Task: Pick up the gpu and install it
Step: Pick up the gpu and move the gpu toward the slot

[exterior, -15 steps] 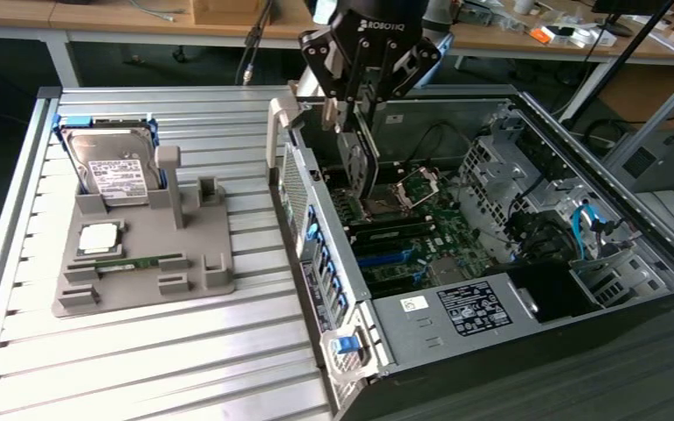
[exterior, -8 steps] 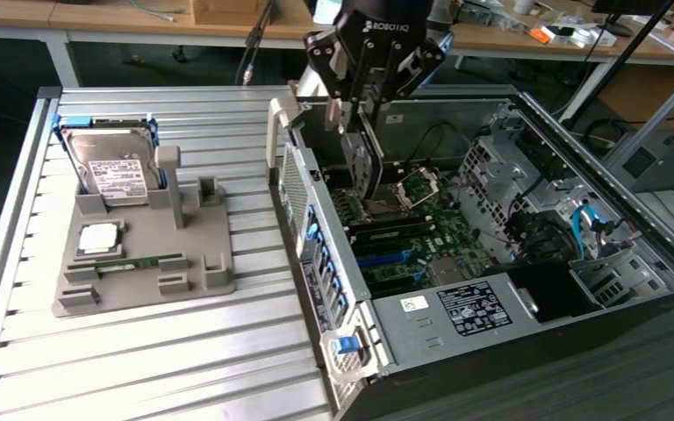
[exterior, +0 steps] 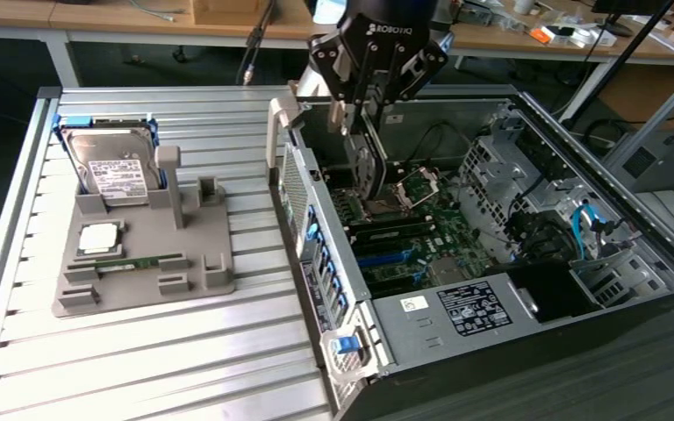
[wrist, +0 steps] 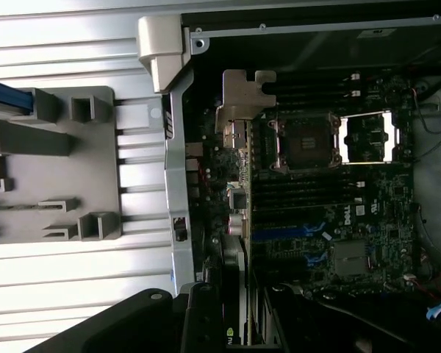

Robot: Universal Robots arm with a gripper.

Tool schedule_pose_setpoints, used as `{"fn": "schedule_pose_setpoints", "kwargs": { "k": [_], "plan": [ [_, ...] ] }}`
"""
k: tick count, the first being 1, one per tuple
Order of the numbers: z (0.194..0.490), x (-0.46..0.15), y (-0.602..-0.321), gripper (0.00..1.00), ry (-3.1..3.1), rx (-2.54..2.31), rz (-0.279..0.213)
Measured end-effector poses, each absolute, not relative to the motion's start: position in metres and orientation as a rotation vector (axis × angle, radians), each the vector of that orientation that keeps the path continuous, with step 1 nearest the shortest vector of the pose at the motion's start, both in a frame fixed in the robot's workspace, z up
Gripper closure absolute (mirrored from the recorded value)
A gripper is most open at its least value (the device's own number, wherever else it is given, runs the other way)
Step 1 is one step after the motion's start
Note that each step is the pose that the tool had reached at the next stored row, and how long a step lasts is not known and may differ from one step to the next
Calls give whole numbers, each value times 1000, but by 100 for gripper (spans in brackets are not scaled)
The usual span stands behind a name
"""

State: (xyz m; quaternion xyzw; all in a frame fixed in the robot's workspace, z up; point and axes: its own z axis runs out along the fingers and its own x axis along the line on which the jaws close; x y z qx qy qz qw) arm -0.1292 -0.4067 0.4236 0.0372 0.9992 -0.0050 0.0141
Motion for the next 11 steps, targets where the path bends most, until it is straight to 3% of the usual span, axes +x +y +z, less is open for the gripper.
{"fn": "schedule_pose_setpoints", "kwargs": {
  "k": [11],
  "plan": [
    [413,-119,-407,73,3111,116,-20]
  ]
}}
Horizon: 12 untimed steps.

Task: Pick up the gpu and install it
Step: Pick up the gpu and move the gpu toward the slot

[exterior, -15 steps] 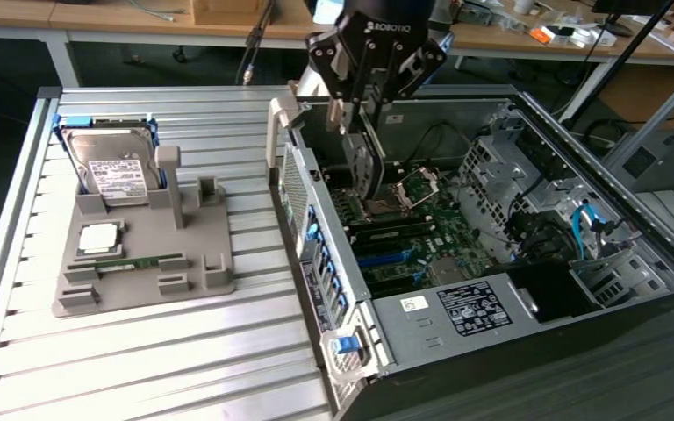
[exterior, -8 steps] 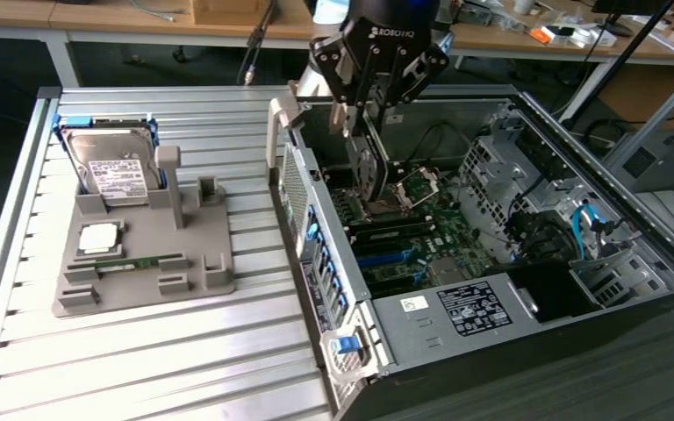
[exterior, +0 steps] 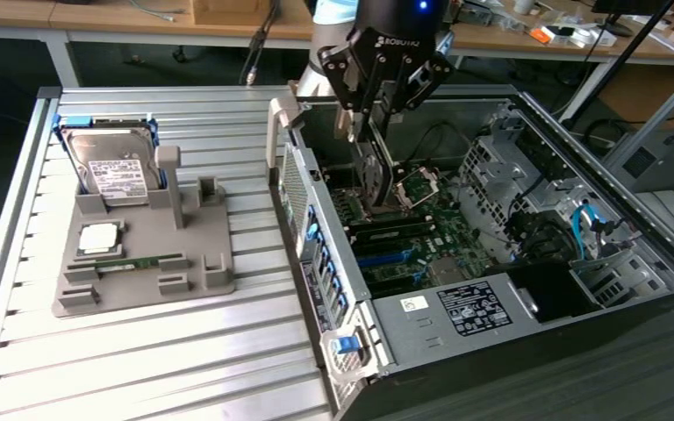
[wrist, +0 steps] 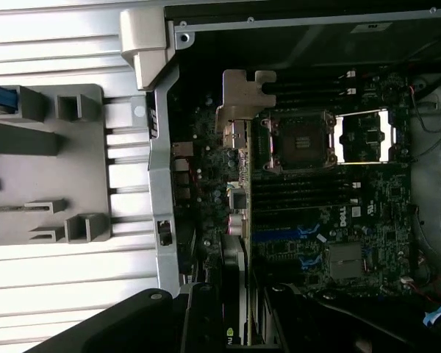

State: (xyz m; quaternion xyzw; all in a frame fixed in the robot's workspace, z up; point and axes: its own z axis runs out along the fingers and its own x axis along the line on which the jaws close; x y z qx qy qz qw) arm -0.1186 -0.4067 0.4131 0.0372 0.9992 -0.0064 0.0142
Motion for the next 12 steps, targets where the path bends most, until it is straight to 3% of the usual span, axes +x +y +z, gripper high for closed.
{"fn": "schedule_pose_setpoints", "kwargs": {
  "k": [12],
  "plan": [
    [401,-107,-407,73,3111,116,-27]
  ]
}}
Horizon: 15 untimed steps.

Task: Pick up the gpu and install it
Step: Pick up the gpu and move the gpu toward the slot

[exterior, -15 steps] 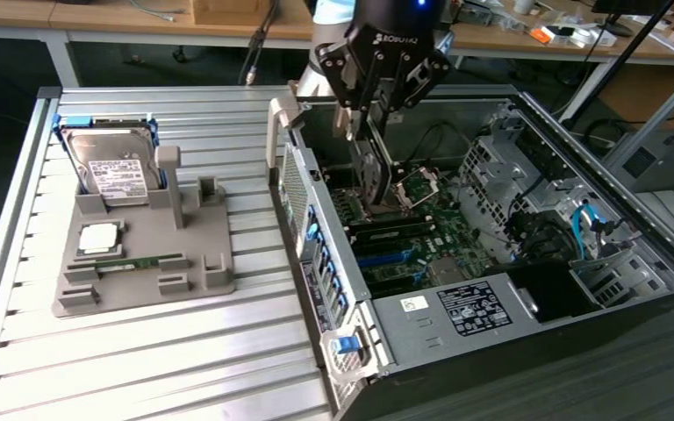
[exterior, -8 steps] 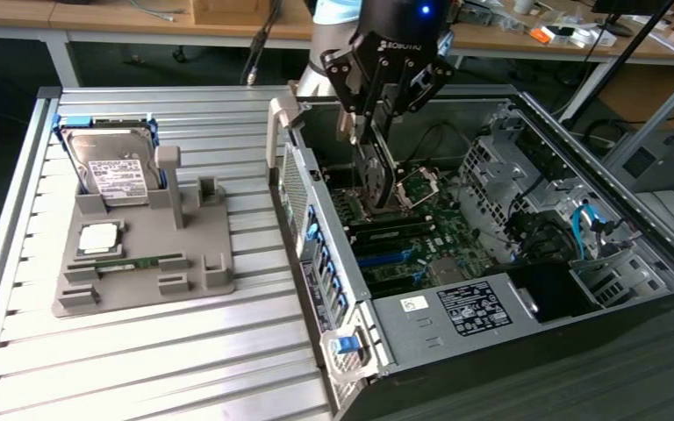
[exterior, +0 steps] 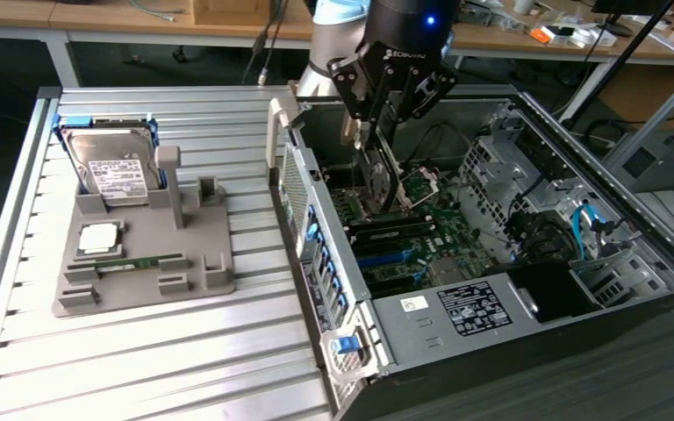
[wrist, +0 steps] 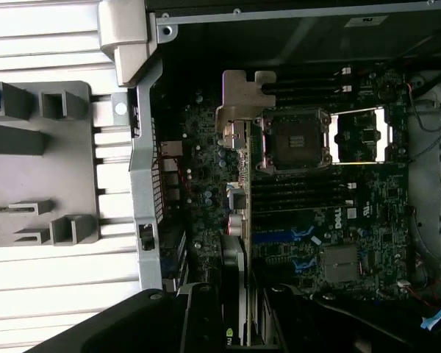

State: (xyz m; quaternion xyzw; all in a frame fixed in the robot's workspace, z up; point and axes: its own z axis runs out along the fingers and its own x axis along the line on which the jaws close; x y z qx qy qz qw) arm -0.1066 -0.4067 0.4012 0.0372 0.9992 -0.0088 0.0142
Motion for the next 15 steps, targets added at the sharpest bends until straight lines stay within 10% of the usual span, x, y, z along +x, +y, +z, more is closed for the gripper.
{"fn": "schedule_pose_setpoints", "kwargs": {
  "k": [15],
  "plan": [
    [387,-89,-407,73,3111,115,-35]
  ]
}}
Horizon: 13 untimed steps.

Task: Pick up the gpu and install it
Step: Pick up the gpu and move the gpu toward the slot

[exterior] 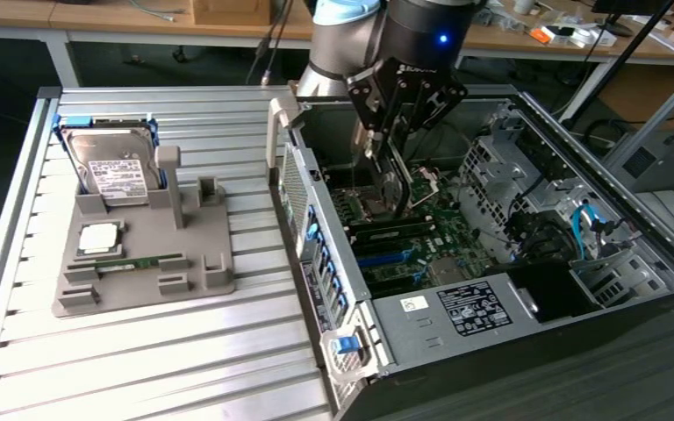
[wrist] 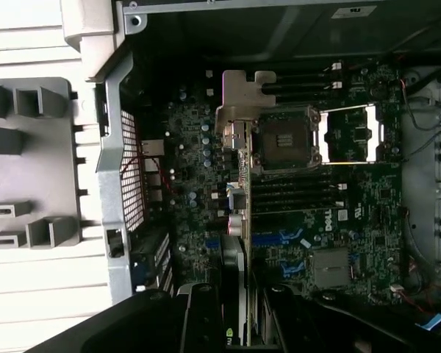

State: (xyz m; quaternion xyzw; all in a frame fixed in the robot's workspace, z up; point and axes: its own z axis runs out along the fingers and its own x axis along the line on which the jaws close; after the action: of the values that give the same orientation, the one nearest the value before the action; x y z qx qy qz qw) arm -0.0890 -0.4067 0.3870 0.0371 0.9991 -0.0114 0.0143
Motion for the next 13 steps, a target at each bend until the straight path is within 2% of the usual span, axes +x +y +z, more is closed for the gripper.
{"fn": "schedule_pose_setpoints", "kwargs": {
  "k": [13],
  "plan": [
    [374,-76,-407,73,3110,116,-39]
  ]
}}
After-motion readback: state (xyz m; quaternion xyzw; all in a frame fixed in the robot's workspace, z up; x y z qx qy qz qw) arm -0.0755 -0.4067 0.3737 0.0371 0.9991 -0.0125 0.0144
